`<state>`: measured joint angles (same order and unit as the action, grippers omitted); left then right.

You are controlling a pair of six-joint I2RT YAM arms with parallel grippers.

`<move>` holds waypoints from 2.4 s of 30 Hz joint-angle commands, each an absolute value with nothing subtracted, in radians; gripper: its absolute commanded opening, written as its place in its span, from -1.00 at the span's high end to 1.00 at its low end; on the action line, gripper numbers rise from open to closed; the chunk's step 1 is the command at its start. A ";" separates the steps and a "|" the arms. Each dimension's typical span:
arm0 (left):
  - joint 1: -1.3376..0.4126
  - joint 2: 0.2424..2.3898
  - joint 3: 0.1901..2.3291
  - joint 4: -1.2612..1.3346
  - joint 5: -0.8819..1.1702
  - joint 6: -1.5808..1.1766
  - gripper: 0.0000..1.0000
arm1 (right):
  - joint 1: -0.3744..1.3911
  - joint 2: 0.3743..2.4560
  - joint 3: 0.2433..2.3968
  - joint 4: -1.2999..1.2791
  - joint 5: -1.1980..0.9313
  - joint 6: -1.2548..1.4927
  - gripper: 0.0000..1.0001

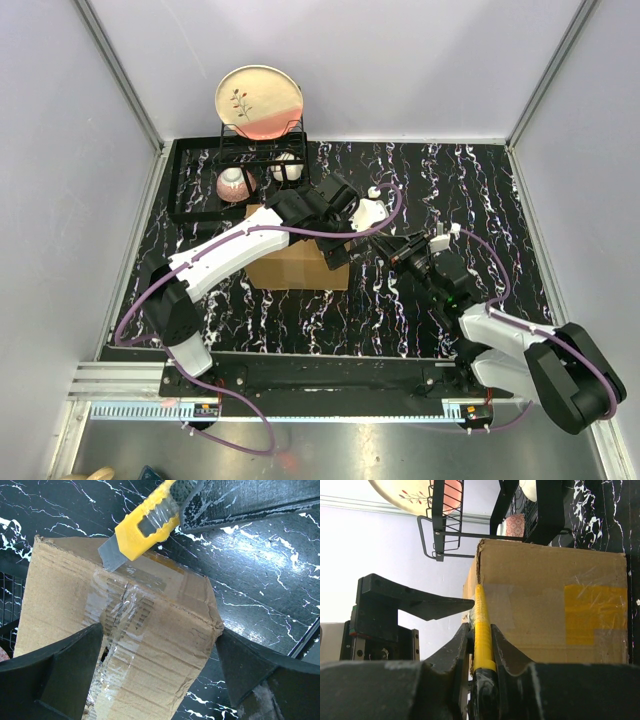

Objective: Unpack the express box
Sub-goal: Cut the express box at the center of the board.

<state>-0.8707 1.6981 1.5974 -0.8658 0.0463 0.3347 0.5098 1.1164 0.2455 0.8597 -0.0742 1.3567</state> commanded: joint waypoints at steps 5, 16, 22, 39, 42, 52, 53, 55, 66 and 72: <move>-0.848 1.732 1.611 -0.788 0.011 0.310 -0.98 | 0.543 1.063 0.216 0.865 -0.238 1.341 1.00; -0.848 1.749 1.626 -0.787 0.009 0.301 -0.98 | 0.546 0.977 0.218 0.793 -0.253 1.304 1.00; -0.848 1.744 1.626 -0.787 0.006 0.299 -0.98 | 0.545 0.986 0.206 0.808 -0.273 1.307 1.00; -0.847 1.622 1.729 -1.003 0.188 0.382 -0.98 | 0.534 0.691 0.277 0.341 -0.167 1.100 1.00; -0.827 1.570 1.741 -1.046 0.258 0.428 -0.98 | 0.529 0.617 0.347 0.167 -0.074 1.008 1.00; -0.573 1.514 1.772 -1.074 0.249 0.397 -0.98 | 0.503 0.862 0.547 0.193 -0.058 0.873 1.00; -0.555 1.509 1.754 -1.069 0.238 0.414 -0.98 | 0.505 0.876 0.593 0.192 -0.060 0.853 1.00; -0.507 1.473 1.660 -1.023 0.154 0.463 -0.98 | 0.503 0.922 0.644 0.158 -0.049 0.812 1.00; -0.057 1.252 1.286 -0.783 0.333 0.611 -0.98 | 0.503 0.936 0.758 0.035 0.040 0.805 1.00; -0.054 1.227 1.128 -0.669 0.315 0.607 -0.98 | 0.503 1.015 0.769 0.032 0.031 0.831 1.00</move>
